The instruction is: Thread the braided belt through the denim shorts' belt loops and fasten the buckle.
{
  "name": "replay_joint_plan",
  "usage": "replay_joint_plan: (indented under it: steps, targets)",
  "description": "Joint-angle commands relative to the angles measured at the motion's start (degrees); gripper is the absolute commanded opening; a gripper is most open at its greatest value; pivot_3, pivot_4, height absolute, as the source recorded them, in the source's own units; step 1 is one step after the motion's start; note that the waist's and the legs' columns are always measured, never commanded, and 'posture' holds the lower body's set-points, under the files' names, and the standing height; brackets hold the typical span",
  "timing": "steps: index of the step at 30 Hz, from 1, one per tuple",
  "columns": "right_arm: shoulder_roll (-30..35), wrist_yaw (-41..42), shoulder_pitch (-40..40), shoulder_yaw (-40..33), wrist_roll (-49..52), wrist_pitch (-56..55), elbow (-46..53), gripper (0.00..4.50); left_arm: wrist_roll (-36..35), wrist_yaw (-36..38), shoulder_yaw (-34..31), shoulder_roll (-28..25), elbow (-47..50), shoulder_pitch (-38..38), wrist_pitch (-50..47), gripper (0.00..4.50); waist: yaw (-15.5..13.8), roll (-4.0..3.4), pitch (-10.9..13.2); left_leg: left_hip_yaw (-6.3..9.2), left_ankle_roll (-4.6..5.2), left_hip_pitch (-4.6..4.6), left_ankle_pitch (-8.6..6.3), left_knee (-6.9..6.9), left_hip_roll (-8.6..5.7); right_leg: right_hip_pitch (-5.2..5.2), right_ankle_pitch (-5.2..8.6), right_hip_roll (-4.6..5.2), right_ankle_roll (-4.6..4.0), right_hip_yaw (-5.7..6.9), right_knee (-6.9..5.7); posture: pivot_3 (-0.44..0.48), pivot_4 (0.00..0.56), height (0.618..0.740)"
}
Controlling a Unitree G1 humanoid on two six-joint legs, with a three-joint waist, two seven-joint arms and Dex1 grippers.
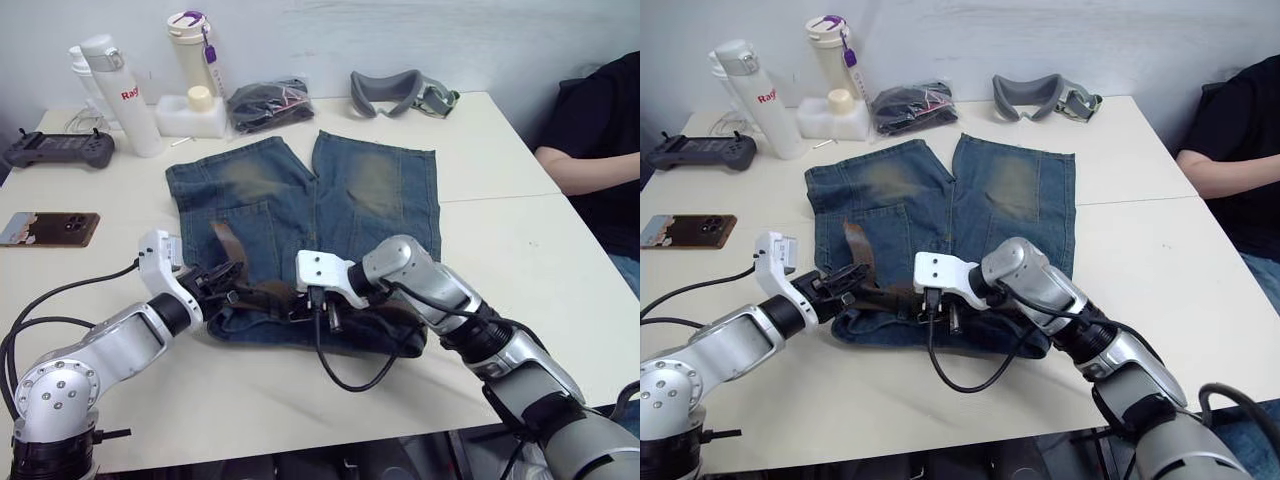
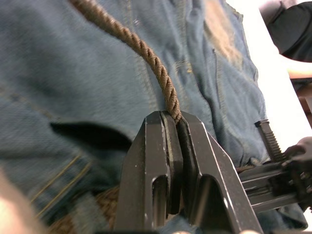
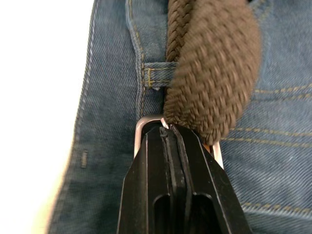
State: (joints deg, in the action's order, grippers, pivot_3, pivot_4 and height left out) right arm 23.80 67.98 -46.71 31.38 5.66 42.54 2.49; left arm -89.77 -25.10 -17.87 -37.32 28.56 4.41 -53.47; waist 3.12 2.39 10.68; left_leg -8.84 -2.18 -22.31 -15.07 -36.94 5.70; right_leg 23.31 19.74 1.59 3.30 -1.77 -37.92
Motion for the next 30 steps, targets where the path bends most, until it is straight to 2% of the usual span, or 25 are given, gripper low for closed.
replay_joint_plan:
  steps: [1, 6, 11, 13, 19, 22, 25, 29, 30]
  targets:
    - [3.74, 1.94, 0.56, -6.24, 5.07, 4.04, 3.83, 0.02, 0.05, 3.58, -2.60, -2.73, 1.83, -2.67, 0.66, 0.00, -0.04, -0.05, 0.05, -0.01, 0.02, -0.06, -0.04, 0.00, -0.01, 0.05, 0.00, 0.04, 0.00, 0.00, 0.03, 0.000, 0.150, 0.739]
    - [5.58, 0.82, 1.81, -10.24, 8.88, 6.39, 5.43, 0.02, 4.53, 13.76, -4.30, -6.59, 3.97, -5.84, 1.66, 0.00, 0.44, -0.08, 0.08, -0.21, 0.00, -0.12, -0.29, 0.05, 0.09, 0.20, 0.07, 0.01, -0.11, -0.04, 0.15, 0.000, 0.150, 0.739]
    - [6.59, 0.14, 2.33, -12.50, 10.82, 5.80, 6.49, 0.02, 14.82, 25.93, -2.81, -8.13, 8.70, -1.11, 7.57, 0.00, 0.30, -0.21, 0.18, -0.33, -0.10, -0.14, -0.27, 0.33, 0.11, 0.36, 0.13, -0.06, -0.21, -0.07, 0.22, 0.000, 0.150, 0.739]
    - [7.35, -0.20, 2.32, -12.48, 10.66, 4.76, 6.82, 0.02, 20.61, 29.51, -1.13, -9.38, 9.46, 1.42, 9.46, 0.00, 0.22, -0.20, 0.18, -0.34, -0.12, -0.13, -0.26, 0.38, 0.11, 0.36, 0.13, -0.10, -0.20, -0.08, 0.26, 0.000, 0.150, 0.739]
    - [10.50, -1.19, 3.21, -13.91, 10.16, 1.40, 8.76, 0.02, 52.32, 44.89, 14.09, -22.50, 8.33, 8.45, 21.55, 0.00, 0.43, -0.23, 0.19, -0.62, -0.12, -0.07, -0.24, 0.75, 0.05, 0.41, 0.07, -0.12, -0.10, -0.24, 0.53, 0.000, 0.150, 0.739]
    - [10.74, -3.42, 3.56, -15.01, 8.69, -2.98, 9.00, 0.02, 64.99, 52.23, 20.10, -26.50, 5.57, 10.97, 30.19, 0.00, 0.50, -0.25, 0.21, -0.82, -0.14, -0.06, -0.24, 0.90, 0.10, 0.56, 0.09, -0.16, -0.08, -0.37, 0.55, 0.000, 0.150, 0.739]
    - [11.43, -5.71, 3.41, -16.91, 6.62, -9.83, 8.36, 0.02, 74.10, 58.26, 24.25, -27.92, 2.37, 14.48, 37.44, 0.00, 0.27, -0.27, 0.21, -1.12, -0.18, -0.25, -0.22, 0.94, 0.14, 0.87, 0.11, -0.23, -0.07, -0.40, 0.53, 0.000, 0.150, 0.739]
    - [12.21, -7.33, 2.52, -18.90, 5.16, -14.87, 7.11, 0.02, 82.01, 64.06, 27.47, -26.82, -2.03, 18.46, 44.10, 0.00, 0.28, -0.27, 0.22, -1.31, -0.11, -0.85, -0.19, 0.71, 0.15, 1.52, 0.06, -0.26, 0.03, -0.33, 0.34, 0.000, 0.150, 0.739]
    - [13.14, -6.88, 2.12, -19.49, 5.19, -15.33, 7.18, 0.32, 83.73, 65.01, 28.24, -26.18, -3.65, 19.75, 45.32, 0.00, 0.22, -0.28, 0.22, -1.31, -0.10, -0.85, -0.19, 0.69, 0.15, 1.54, 0.06, -0.25, 0.03, -0.34, 0.29, 0.000, 0.150, 0.739]
